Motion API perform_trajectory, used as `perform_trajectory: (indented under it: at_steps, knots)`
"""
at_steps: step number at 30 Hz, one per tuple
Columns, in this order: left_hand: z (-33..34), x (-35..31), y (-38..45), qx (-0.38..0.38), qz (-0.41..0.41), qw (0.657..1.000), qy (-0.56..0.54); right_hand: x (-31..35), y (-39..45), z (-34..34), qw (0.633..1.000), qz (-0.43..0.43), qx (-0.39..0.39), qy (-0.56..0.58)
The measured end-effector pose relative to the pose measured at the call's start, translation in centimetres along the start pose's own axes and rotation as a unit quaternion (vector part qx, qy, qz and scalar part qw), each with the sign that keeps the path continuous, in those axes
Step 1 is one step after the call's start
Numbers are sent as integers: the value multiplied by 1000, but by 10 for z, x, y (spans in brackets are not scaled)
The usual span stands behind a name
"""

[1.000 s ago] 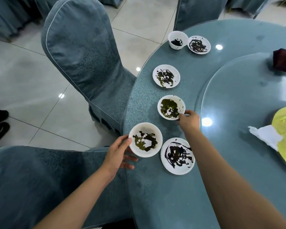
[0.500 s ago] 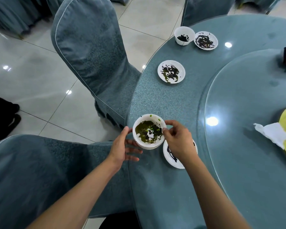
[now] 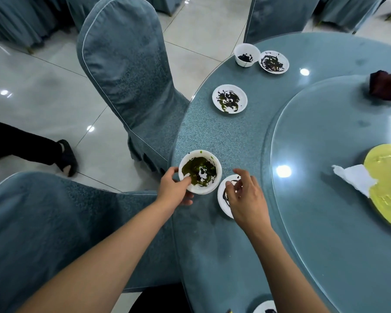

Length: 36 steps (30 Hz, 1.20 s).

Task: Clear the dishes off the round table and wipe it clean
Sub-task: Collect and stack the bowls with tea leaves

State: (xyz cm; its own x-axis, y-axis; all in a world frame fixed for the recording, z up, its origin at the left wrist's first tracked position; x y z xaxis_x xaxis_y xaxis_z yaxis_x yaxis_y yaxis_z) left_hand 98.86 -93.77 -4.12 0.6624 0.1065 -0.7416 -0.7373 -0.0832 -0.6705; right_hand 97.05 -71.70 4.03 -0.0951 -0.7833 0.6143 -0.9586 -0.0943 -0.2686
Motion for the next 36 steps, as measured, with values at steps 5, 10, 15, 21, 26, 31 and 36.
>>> perform_trajectory:
  at_steps: [5,10,15,21,26,31,36]
  knots:
    - [-11,6,-19,-26,23,999,13,4,-26,1,1000,-14,2,7]
    - [-36,27,-64,-57,34,998,15,12,-49,15,999,-31,19,-9]
    - [-71,50,-114,-91,42,995,-5,31,-69,32,997,-67,30,-1]
    - [-127,71,-188,-159,47,985,-41,81,-88,74,987,-149,60,-28]
    - [-182,83,-252,-230,57,967,-88,136,-111,115,968,-213,90,-95]
    - [-237,98,-308,-281,68,949,-129,195,-141,152,950,-269,109,-118]
    - [-287,107,-350,-297,93,940,-138,248,-176,191,937,-299,113,-144]
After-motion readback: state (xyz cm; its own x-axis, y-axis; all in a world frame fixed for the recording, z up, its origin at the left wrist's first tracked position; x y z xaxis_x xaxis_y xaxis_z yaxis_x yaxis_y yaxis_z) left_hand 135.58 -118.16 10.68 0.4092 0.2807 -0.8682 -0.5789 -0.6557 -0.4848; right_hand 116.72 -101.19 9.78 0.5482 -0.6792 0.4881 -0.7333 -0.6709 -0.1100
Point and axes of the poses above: each hand's wrist, its own y-axis towards the middle knuckle, its own z-axis out of the palm, x = y × z, the point moved 9 cm from there along y, towards the middle knuckle, and after that the axes turned 11 degrees about x, right-handed, at the moved point
